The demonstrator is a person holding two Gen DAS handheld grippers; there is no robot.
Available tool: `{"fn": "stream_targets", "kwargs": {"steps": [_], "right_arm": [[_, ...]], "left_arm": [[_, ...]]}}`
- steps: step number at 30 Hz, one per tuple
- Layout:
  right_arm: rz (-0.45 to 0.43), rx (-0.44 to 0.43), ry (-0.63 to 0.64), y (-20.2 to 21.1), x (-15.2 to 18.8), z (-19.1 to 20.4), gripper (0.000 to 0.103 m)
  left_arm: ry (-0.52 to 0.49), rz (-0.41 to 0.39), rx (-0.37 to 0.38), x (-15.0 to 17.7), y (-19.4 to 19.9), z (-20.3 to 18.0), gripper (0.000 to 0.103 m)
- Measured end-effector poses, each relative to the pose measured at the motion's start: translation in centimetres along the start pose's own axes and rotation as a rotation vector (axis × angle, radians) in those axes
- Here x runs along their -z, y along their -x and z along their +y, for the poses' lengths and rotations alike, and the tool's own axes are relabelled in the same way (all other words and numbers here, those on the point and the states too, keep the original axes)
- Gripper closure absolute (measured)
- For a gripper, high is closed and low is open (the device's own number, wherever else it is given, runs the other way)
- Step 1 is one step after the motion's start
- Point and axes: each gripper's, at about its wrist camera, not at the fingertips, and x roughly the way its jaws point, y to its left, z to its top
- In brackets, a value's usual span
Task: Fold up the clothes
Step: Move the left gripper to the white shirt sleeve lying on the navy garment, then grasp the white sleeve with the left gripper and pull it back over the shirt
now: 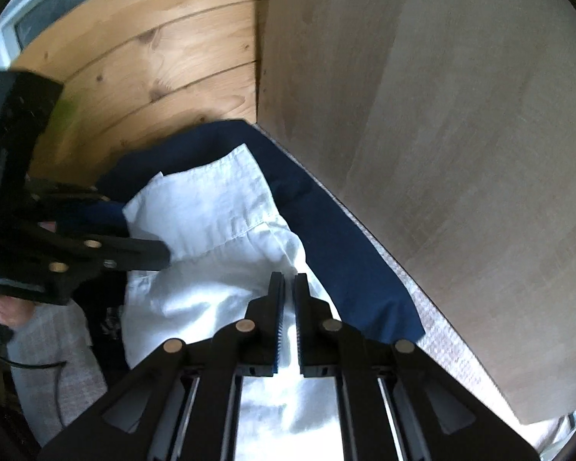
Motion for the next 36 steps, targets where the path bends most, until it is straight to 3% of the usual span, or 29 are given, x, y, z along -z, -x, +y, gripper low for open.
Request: {"fn": "stream_targets", "kwargs": {"steps": [3, 5, 7, 10, 14, 19, 21, 25, 27, 30, 33, 36], "right_arm": [[-0.072, 0.007, -0.086, 3.6, 1.1, -1.7, 0.094], [-0.101, 0.021, -0.144, 5.8, 2.5, -2.9, 0.077], [-0.113, 0.041, -0.201, 7.8, 4.5, -4.2, 0.073], [-0.127, 0.062, -0.297, 10.4, 7.4, -5.8, 0.073], [-0.133, 0.014, -0.411, 11.7, 10.5, -6.4, 0.073], [-0.119, 0.09, -0.368, 13.3, 12.3, -4.7, 0.073], [-0.124, 0.116, -0.385, 14.3, 13.7, -4.7, 0.073], [-0.019, 0.17, -0.439, 12.1, 17.9, -6.8, 0.073], [0.1, 0.199, -0.483, 8.8, 19.9, -8.5, 0.073], [0.135, 0.201, -0.595, 8.1, 22.4, -10.7, 0.073], [-0.066, 0.154, -0.719, 13.5, 24.6, -11.6, 0.073], [-0.114, 0.187, -0.788, 17.0, 28.0, -13.0, 0.073]], "left_arm": [[0.008, -0.026, 0.026, -0.1, 0.4, -0.1, 0.09], [-0.007, -0.049, 0.042, -0.1, 1.2, -0.6, 0.092], [-0.03, -0.066, 0.057, -0.1, 2.1, -1.2, 0.093], [-0.028, -0.082, 0.095, -0.5, 3.0, -2.0, 0.093], [-0.038, -0.082, 0.091, -0.8, 2.9, -2.6, 0.094], [0.048, -0.102, 0.168, -1.5, 4.5, -1.4, 0.094], [0.031, -0.131, 0.169, -2.0, 6.0, -1.9, 0.094], [-0.029, -0.165, 0.187, -3.1, 7.4, -3.7, 0.094], [-0.054, -0.148, 0.18, -3.5, 6.6, -4.7, 0.094], [-0.087, -0.113, 0.173, -3.3, 5.6, -6.6, 0.094], [-0.102, -0.111, 0.187, -2.9, 5.7, -9.2, 0.094], [-0.159, -0.126, 0.196, -2.5, 6.2, -14.0, 0.094]]}}
